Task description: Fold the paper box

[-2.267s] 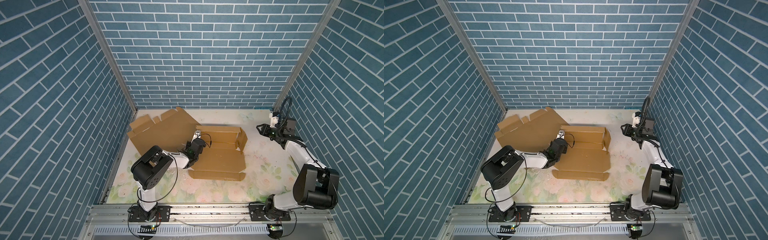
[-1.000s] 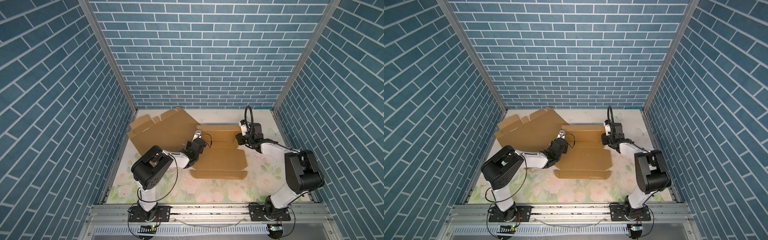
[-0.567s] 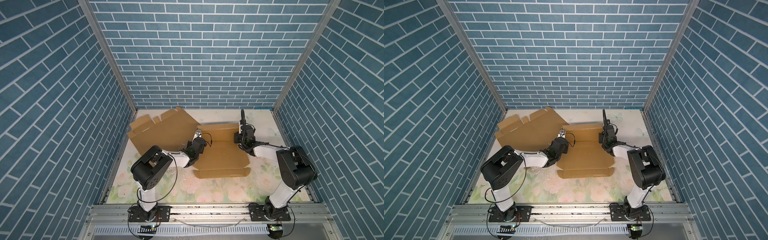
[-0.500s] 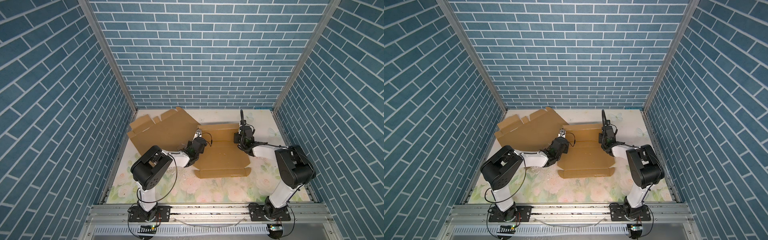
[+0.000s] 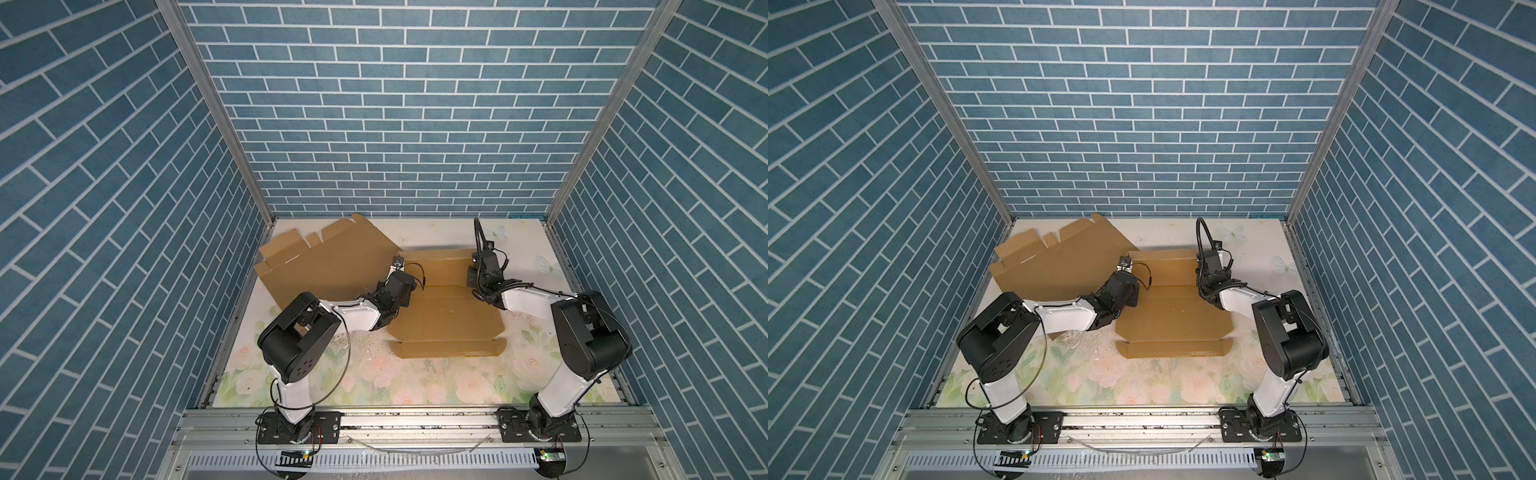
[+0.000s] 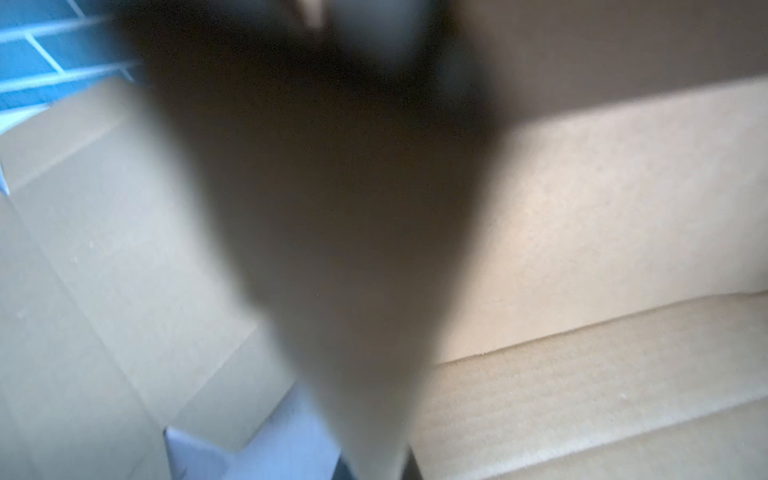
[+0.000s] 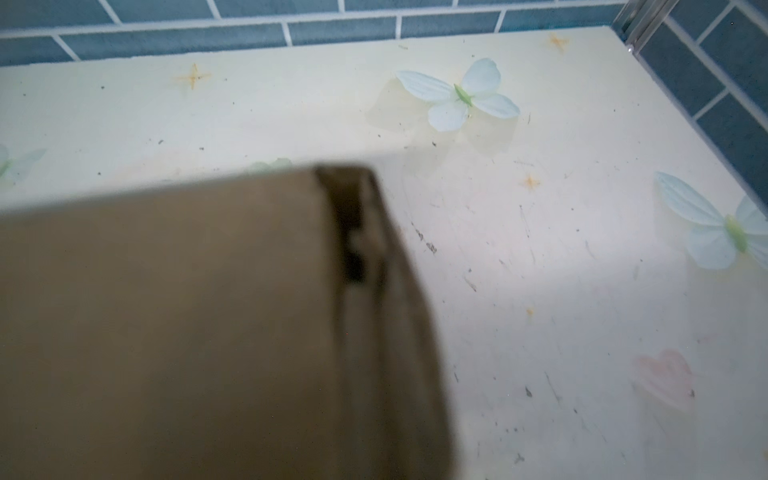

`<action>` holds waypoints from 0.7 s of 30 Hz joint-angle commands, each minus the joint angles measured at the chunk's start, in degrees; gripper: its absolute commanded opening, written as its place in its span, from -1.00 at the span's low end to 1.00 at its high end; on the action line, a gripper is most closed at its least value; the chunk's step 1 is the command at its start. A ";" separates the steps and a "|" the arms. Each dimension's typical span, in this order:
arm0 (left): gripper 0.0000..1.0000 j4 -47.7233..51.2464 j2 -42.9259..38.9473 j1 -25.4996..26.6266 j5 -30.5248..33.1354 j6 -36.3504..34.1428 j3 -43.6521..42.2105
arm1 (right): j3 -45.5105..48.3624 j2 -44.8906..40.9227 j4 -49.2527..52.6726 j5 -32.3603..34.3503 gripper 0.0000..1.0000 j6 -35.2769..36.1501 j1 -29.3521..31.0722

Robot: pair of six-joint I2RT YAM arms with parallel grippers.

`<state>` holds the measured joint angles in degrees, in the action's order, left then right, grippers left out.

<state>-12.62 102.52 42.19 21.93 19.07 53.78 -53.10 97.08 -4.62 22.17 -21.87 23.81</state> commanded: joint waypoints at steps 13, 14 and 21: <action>-0.88 45.16 -8.45 -0.01 -23.16 16.04 9.80 | -23.69 -0.23 63.09 -13.05 -1.00 3.53 -1.14; -0.86 45.21 -8.84 0.12 -24.93 17.72 9.08 | -24.86 0.65 64.41 -12.89 -1.00 4.50 -1.14; -0.71 41.11 -8.82 2.34 -33.42 24.12 6.05 | -32.42 9.90 68.64 -17.44 -1.00 12.18 -1.22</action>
<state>28.25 93.82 43.75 -5.43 39.70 60.82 -81.89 103.90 58.15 8.58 -14.00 22.81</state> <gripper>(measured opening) 0.136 0.065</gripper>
